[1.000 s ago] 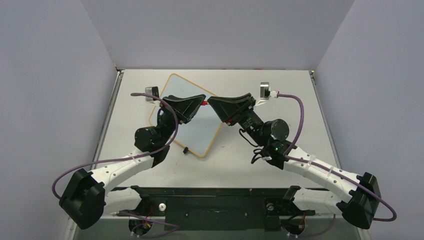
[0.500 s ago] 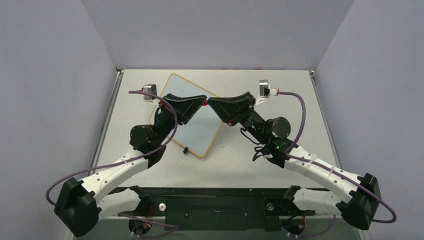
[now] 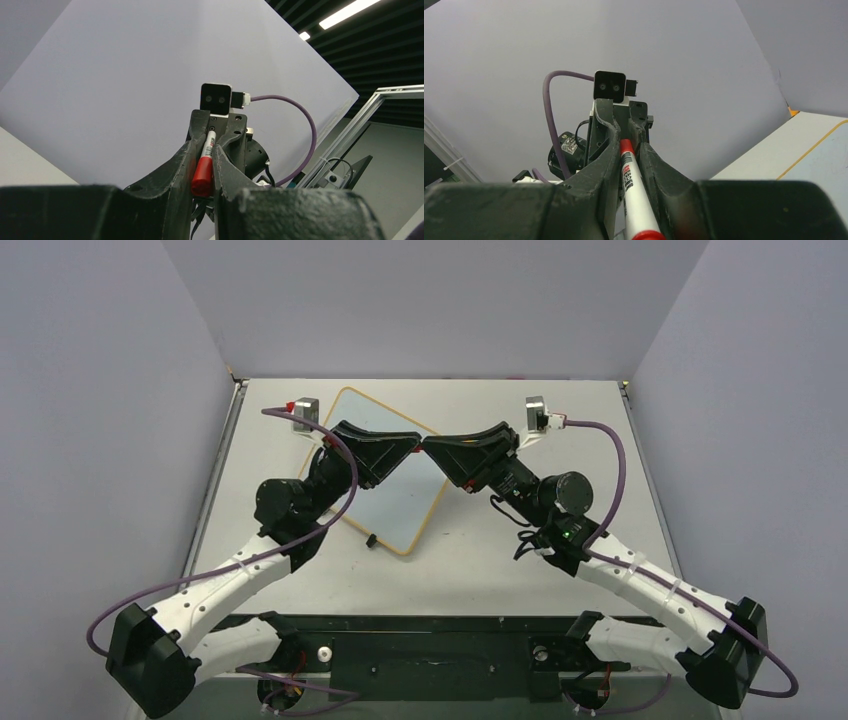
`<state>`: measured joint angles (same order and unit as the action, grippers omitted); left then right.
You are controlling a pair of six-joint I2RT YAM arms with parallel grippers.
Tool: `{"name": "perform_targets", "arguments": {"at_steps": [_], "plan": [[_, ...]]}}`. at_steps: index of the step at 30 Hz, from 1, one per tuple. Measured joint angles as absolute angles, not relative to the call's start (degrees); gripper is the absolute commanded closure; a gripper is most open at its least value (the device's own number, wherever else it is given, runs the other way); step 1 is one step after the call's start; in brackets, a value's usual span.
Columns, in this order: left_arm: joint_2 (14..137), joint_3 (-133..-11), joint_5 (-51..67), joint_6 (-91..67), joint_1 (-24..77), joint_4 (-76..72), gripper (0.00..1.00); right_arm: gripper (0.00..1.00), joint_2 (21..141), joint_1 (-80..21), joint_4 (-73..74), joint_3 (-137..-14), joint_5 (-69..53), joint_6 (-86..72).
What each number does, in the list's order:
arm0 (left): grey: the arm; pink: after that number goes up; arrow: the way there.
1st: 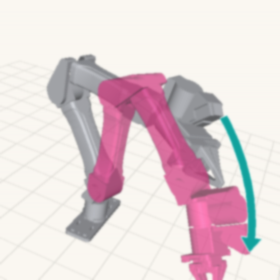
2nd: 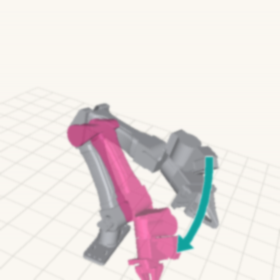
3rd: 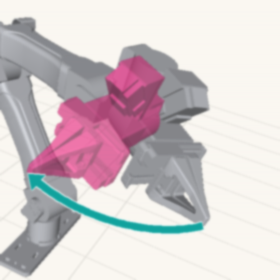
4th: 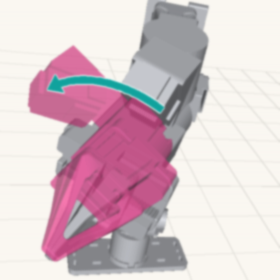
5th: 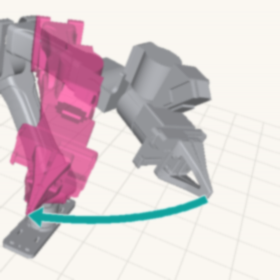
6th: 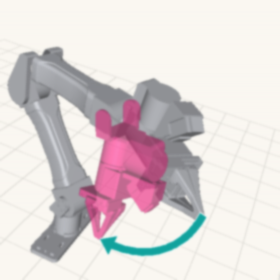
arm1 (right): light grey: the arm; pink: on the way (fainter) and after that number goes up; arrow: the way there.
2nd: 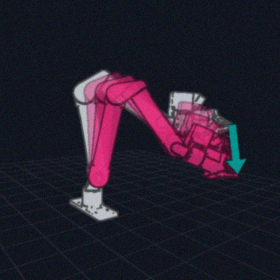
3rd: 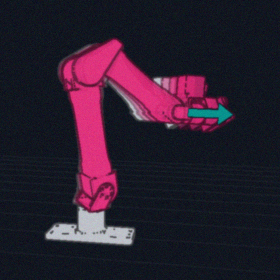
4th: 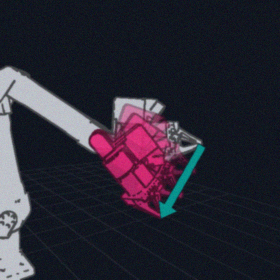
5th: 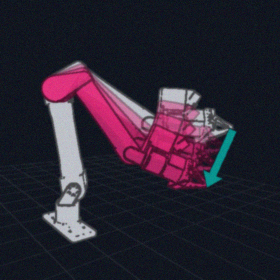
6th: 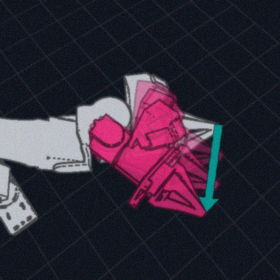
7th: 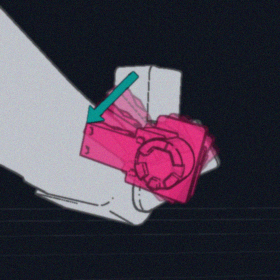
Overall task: Write a sentence on the whiteboard
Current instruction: Open the whiteboard marker at the center of the board.
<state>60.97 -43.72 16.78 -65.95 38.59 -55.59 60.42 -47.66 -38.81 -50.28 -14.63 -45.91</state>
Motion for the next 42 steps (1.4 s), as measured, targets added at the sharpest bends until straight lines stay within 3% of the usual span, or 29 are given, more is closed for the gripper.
{"name": "perform_targets", "arguments": {"at_steps": [42], "plan": [[58.81, -44.75, 24.45, -65.82, 34.39, -50.81, 1.00, 0.78, 59.44, -47.16, -37.04, -50.00, -16.75, -47.88]]}}
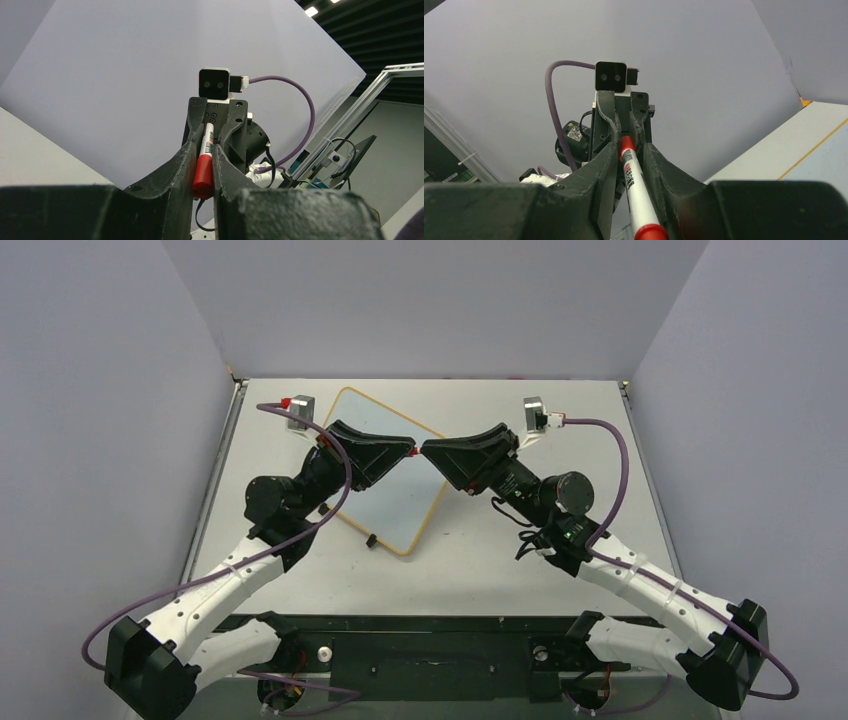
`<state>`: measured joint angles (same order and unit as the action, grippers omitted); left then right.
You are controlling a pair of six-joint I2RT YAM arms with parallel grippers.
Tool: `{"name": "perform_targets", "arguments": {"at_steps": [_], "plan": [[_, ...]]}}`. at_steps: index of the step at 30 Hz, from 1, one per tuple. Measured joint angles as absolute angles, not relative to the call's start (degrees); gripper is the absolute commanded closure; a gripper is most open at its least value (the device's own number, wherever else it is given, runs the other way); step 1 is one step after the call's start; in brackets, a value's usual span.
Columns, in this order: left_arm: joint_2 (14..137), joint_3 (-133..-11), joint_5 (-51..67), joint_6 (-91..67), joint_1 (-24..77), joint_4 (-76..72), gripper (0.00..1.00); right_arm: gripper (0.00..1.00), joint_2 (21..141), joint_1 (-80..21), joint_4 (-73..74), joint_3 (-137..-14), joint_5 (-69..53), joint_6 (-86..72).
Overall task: Write a sentence on the whiteboard
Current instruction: Open the whiteboard marker at the center of the board.
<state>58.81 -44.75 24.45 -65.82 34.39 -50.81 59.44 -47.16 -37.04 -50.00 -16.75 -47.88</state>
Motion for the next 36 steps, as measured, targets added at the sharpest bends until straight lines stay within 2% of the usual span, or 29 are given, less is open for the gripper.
{"name": "perform_targets", "arguments": {"at_steps": [23, 27, 30, 36], "plan": [[58.50, -44.49, 24.43, -65.71, 33.17, -50.15, 1.00, 0.84, 63.05, -47.18, -39.81, -50.74, -18.20, -49.80], [58.30, -44.49, 24.80, -65.76, 32.93, -49.91, 1.00, 0.91, 63.05, -47.18, -39.83, -50.76, -18.33, -50.22], [58.19, -44.49, 24.95, -65.87, 32.88, -49.93, 1.00, 1.00, 63.05, -47.18, -39.90, -50.78, -18.41, -50.59], [58.06, -44.49, 25.15, -65.91, 32.86, -49.91, 1.00, 1.00, 63.05, -47.18, -40.10, -50.78, -18.50, -50.74]]}}
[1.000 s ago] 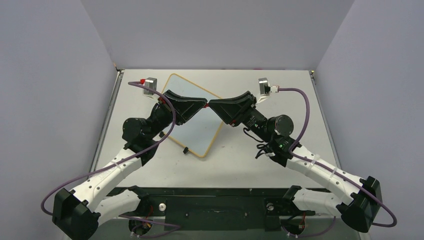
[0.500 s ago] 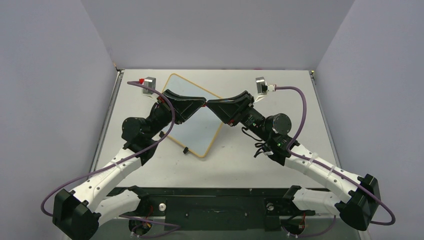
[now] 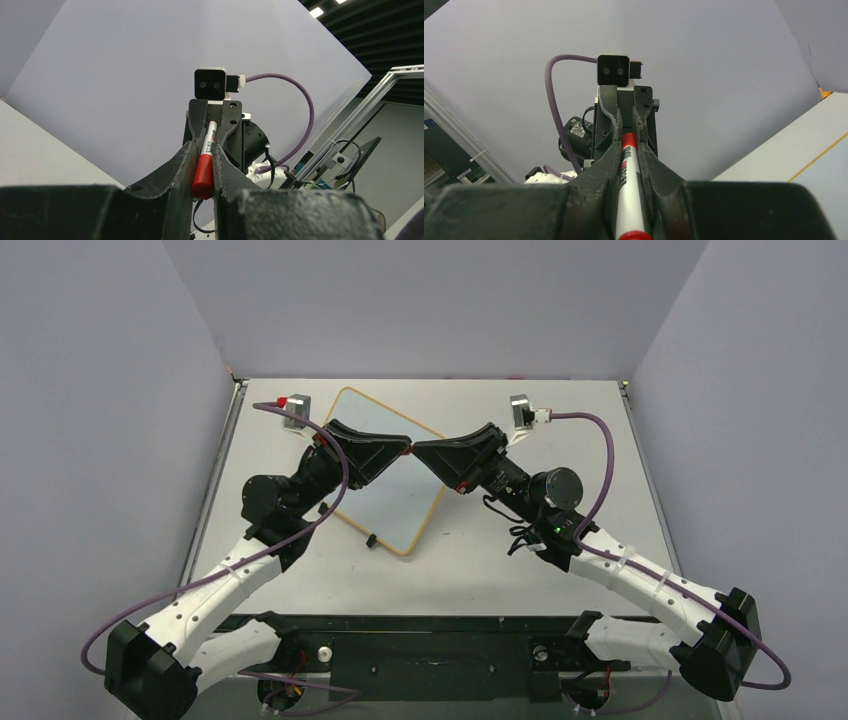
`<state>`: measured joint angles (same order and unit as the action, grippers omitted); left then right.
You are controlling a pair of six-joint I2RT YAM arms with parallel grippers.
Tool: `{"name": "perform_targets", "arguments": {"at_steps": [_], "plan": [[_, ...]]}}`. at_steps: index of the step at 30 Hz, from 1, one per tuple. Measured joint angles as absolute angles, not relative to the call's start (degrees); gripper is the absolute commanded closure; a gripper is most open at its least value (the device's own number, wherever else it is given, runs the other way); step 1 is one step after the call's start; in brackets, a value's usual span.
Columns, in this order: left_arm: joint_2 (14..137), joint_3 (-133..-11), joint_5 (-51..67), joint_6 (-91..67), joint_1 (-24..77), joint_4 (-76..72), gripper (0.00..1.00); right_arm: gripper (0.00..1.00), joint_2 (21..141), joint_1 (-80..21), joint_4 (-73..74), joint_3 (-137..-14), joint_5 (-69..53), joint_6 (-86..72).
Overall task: Write a sentence on the whiteboard
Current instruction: Open the whiteboard marker at the center of the board.
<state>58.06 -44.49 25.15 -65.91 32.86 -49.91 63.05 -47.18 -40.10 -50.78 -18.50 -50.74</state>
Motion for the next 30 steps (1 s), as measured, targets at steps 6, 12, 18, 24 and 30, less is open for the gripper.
{"name": "perform_targets", "arguments": {"at_steps": [6, 12, 18, 24, 30], "plan": [[57.25, -44.49, 26.92, -65.19, 31.97, -47.83, 1.00, 1.00, 62.28, -47.55, -37.65, -50.78, -17.52, -50.59], [57.01, -44.97, 31.68, -61.91, 31.31, -44.91, 1.00, 1.00, 58.63, -48.53, -29.78, -50.39, -14.57, -50.65], [56.53, -44.97, 32.51, -56.80, 29.21, -45.06, 1.00, 1.00, 52.23, -47.55, -24.36, -49.47, -4.54, -51.51], [55.75, -42.98, 30.98, -55.90, 29.15, -50.00, 1.00, 1.00, 48.25, -47.18, -21.06, -48.53, 2.26, -51.99], [58.94, -44.40, 27.88, -48.29, 32.12, -42.11, 1.00, 1.00, 42.44, -47.07, -9.67, -48.53, 10.48, -45.52]]}}
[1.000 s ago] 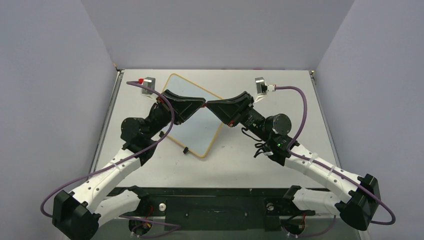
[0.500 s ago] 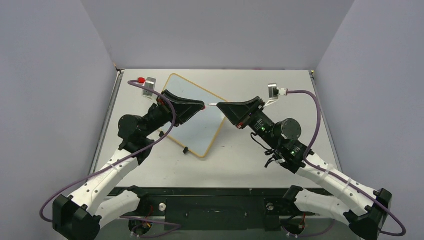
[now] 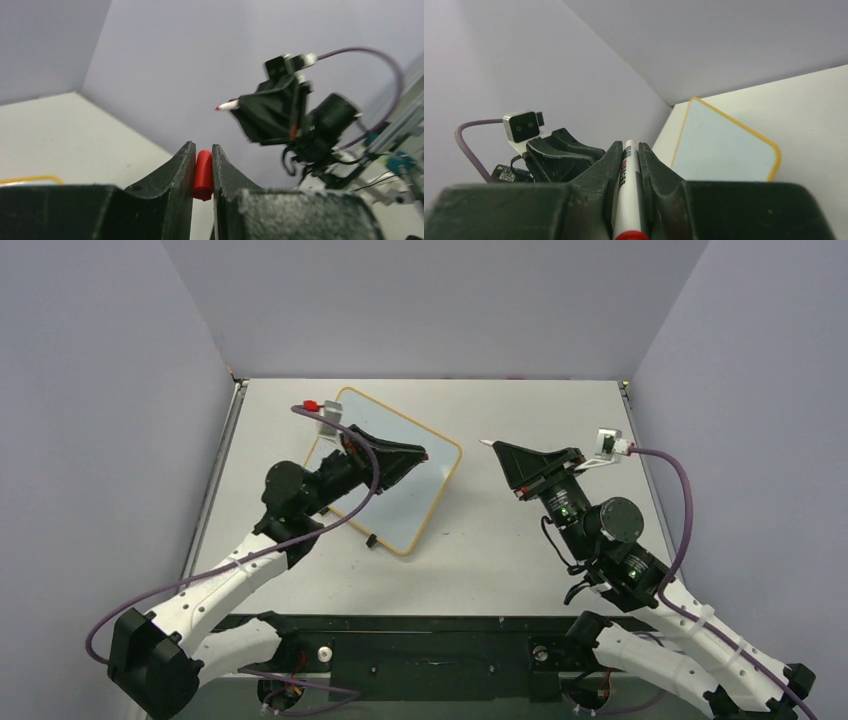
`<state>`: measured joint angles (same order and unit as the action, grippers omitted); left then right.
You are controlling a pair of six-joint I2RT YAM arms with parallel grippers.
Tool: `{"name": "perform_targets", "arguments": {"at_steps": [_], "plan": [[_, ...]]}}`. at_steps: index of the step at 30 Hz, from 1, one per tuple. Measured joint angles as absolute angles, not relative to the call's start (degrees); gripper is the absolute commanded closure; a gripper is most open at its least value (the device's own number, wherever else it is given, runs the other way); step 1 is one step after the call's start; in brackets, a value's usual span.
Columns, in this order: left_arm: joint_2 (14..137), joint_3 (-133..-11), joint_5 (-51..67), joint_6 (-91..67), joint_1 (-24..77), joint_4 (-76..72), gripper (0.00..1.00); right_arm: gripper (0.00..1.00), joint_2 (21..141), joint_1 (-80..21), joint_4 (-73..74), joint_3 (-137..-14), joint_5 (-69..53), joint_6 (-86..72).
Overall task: Write a sentence on the whiteboard
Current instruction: Open the whiteboard marker at the center of the board, then place the pen cap at the center of the board.
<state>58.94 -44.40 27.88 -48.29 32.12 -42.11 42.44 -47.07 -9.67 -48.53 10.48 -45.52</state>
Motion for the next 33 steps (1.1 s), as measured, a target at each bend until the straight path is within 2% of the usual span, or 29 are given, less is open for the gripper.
{"name": "perform_targets", "arguments": {"at_steps": [6, 12, 19, 22, 24, 26, 30, 33], "plan": [[68.20, -45.23, 20.86, -35.99, 42.41, -29.39, 1.00, 1.00, 36.64, -46.78, -0.12, -48.05, 21.26, -37.98], [85.43, -50.00, 12.64, -26.26, 52.53, -20.23, 1.00, 1.00, 35.79, -46.50, 6.79, -46.57, 29.17, -33.19], [100.64, -55.16, 5.50, -18.50, 59.46, -17.28, 0.99, 1.00, 34.52, -46.30, 11.73, -45.98, 33.76, -30.85], [105.01, -55.46, 3.27, -16.34, 59.90, -17.26, 0.90, 1.00, 33.41, -46.09, 12.97, -45.93, 35.03, -30.39], [106.89, -55.57, 2.52, -15.55, 59.99, -16.95, 0.77, 1.00, 32.67, -46.04, 13.37, -45.91, 35.66, -30.20], [108.31, -55.79, 1.85, -14.81, 60.05, -16.75, 0.70, 1.00, 32.27, -46.04, 13.72, -45.89, 36.14, -30.04], [108.66, -56.14, 0.84, -14.31, 60.38, -16.80, 0.48, 1.00, 32.23, -46.04, 14.06, -45.69, 36.62, -29.63], [108.36, -56.29, 0.23, -14.31, 60.64, -16.60, 0.45, 1.00, 32.16, -46.04, 14.28, -45.21, 36.71, -29.45]]}}
